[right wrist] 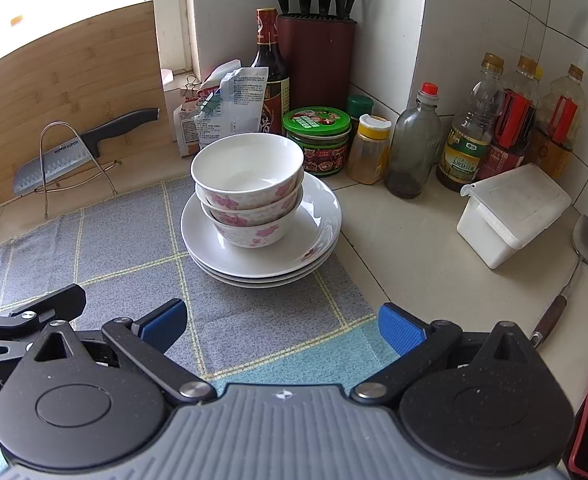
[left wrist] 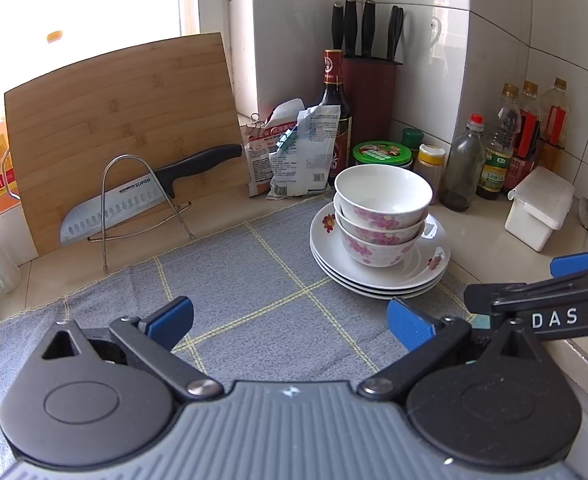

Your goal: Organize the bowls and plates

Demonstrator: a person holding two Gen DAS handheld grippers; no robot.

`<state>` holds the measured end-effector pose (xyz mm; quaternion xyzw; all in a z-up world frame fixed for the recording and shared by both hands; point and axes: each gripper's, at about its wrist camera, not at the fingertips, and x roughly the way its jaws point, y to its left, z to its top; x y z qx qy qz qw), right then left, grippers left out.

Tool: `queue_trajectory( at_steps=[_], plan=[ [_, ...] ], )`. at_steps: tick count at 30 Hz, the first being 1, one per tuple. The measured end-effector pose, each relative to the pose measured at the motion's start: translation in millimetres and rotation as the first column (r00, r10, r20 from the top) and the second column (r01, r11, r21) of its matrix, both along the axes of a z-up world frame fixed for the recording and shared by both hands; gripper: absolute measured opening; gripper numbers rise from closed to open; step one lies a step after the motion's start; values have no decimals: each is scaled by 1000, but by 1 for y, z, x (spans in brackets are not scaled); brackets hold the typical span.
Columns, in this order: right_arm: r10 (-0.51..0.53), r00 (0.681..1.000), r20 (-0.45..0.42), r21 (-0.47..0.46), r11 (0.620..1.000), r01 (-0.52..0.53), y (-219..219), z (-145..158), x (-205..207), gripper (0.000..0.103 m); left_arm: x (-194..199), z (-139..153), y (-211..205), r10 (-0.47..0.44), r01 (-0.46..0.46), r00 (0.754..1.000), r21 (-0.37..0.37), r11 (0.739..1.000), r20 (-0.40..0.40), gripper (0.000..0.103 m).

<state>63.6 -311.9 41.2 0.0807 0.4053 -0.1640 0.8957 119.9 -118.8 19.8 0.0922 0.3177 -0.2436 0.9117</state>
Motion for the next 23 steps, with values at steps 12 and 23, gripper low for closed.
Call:
queue_trajectory(
  at_steps=[12, 23],
  plan=[
    [0, 1000, -5, 1, 1000, 0, -1, -1, 2, 103, 2, -1, 0, -3, 3, 1000, 3, 1000, -2, 102],
    [1, 1000, -7, -1, 1000, -1, -1, -1, 3, 103, 3, -1, 1, -3, 3, 1000, 4, 1000, -4, 102]
  ],
)
